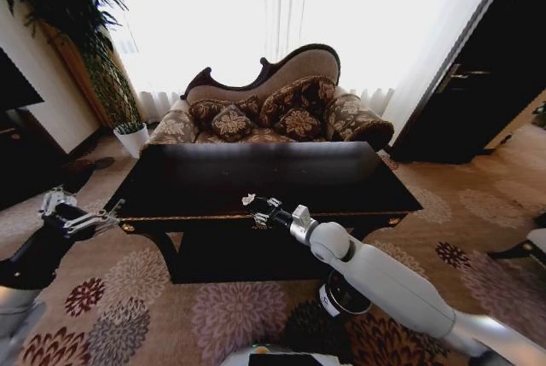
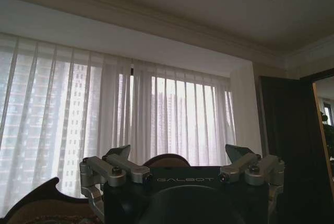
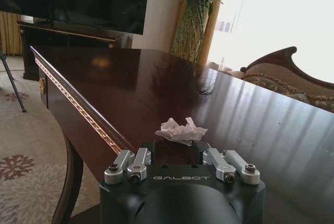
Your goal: Move to the front of the table and place the trash on the table into the trash bin.
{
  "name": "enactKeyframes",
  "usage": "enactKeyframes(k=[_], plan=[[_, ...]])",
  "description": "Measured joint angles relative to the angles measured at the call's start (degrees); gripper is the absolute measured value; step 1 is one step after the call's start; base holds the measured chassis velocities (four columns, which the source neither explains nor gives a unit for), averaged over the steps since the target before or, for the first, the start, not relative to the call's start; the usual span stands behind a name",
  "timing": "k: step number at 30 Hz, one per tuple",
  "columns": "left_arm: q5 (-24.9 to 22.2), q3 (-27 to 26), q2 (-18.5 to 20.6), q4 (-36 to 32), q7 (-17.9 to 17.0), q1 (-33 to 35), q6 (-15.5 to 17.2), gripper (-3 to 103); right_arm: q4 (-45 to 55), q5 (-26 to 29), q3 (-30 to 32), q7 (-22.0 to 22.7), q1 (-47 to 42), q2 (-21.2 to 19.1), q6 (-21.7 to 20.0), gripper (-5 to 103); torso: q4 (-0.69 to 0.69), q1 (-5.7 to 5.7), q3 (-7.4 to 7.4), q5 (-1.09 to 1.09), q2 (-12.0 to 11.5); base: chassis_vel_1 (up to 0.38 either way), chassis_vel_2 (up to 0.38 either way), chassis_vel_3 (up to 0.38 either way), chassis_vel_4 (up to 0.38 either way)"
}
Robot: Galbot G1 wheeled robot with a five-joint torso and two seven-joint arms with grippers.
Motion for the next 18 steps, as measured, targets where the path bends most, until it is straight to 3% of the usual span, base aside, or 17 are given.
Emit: enactKeyframes(k=[14,18], plan=[[0.3,0.8,0.6,0.8,0.1,-0.8,0.0,100,-0.2,0.2,-0.7,-0.4,1.1,0.4,0.0,35,0.00,0.00,0.00,0.00,0.0,0.000,0.000,0.000,0.000],[0.3,0.8,0.7,0.9,0.1,-0.7,0.0,100,-0.2,0.3,-0.7,-0.5,1.1,0.4,0.0,39,0.00,0.00,0.00,0.00,0.0,0.000,0.000,0.000,0.000]])
